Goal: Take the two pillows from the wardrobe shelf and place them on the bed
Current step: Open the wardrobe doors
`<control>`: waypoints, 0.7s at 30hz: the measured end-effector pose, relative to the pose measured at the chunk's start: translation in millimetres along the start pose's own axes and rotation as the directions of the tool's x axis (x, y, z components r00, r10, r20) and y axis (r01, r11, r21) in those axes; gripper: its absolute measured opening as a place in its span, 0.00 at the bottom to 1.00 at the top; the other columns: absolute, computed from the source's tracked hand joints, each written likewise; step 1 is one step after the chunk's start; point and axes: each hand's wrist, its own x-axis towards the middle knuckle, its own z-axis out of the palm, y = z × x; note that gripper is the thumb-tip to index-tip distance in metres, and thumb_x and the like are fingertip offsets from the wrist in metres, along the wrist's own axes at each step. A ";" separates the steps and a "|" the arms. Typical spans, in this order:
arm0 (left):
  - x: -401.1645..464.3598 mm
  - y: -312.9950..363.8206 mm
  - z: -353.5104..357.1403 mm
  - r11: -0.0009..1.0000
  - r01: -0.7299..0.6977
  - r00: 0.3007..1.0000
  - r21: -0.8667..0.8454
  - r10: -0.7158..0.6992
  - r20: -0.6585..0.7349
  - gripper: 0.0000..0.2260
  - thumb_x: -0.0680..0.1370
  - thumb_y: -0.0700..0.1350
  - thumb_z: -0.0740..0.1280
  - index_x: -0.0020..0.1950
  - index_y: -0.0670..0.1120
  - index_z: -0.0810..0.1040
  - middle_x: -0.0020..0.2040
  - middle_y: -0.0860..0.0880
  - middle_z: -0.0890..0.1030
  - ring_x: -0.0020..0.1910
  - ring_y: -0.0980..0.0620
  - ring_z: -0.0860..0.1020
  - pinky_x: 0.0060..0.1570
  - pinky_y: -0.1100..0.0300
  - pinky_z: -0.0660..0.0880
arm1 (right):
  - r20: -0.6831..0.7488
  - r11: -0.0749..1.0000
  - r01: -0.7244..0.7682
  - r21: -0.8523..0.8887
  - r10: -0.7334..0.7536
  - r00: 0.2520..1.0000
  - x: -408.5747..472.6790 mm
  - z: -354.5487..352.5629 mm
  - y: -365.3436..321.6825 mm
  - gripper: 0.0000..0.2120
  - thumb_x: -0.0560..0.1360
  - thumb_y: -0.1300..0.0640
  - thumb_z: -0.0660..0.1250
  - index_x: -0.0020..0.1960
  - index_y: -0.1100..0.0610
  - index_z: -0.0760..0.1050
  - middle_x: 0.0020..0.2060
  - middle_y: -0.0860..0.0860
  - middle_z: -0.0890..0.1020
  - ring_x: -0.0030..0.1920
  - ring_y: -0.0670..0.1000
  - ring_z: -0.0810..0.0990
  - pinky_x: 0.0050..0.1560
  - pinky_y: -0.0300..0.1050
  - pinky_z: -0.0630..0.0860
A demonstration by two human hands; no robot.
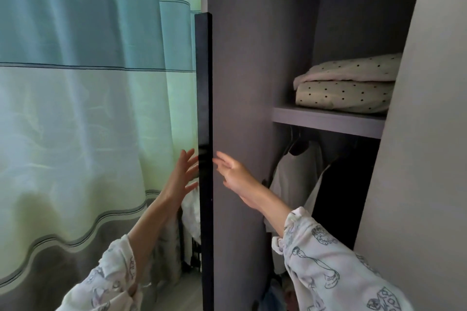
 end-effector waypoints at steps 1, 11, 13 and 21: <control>-2.3 -1.8 1.1 0.999 -0.040 0.998 -0.001 0.040 -0.045 0.21 0.80 0.57 0.47 0.72 0.53 0.62 0.58 0.60 0.74 0.53 0.64 0.74 0.61 0.53 0.68 | -0.010 1.000 -0.009 -0.004 0.009 1.000 1.1 -2.5 3.1 0.22 0.83 0.57 0.49 0.76 0.54 0.53 0.74 0.51 0.62 0.74 0.50 0.60 0.73 0.49 0.57; 19.6 -4.5 81.8 0.934 -0.285 0.957 0.214 0.288 0.019 0.11 0.79 0.41 0.61 0.61 0.47 0.72 0.56 0.50 0.77 0.58 0.51 0.76 0.62 0.50 0.72 | -0.278 0.980 0.000 -0.201 -0.056 0.959 -16.0 -106.5 38.0 0.25 0.79 0.49 0.59 0.74 0.55 0.59 0.68 0.54 0.72 0.67 0.50 0.71 0.65 0.39 0.65; 34.8 -7.3 113.8 0.927 -0.300 0.954 0.224 0.291 0.071 0.11 0.79 0.41 0.62 0.61 0.48 0.73 0.56 0.49 0.77 0.57 0.53 0.76 0.62 0.51 0.72 | -0.347 0.957 -0.007 -0.290 -0.098 0.933 -24.4 -144.5 42.7 0.26 0.79 0.47 0.59 0.74 0.54 0.60 0.69 0.53 0.71 0.68 0.51 0.70 0.69 0.45 0.64; 99.7 -22.2 263.6 0.938 -0.299 0.937 0.177 0.253 0.241 0.12 0.79 0.40 0.60 0.62 0.49 0.72 0.57 0.48 0.77 0.52 0.56 0.75 0.53 0.61 0.71 | -0.507 0.325 -0.394 -0.860 -0.453 0.733 -70.8 -306.9 59.6 0.28 0.78 0.45 0.57 0.74 0.55 0.58 0.75 0.56 0.60 0.76 0.57 0.51 0.72 0.62 0.47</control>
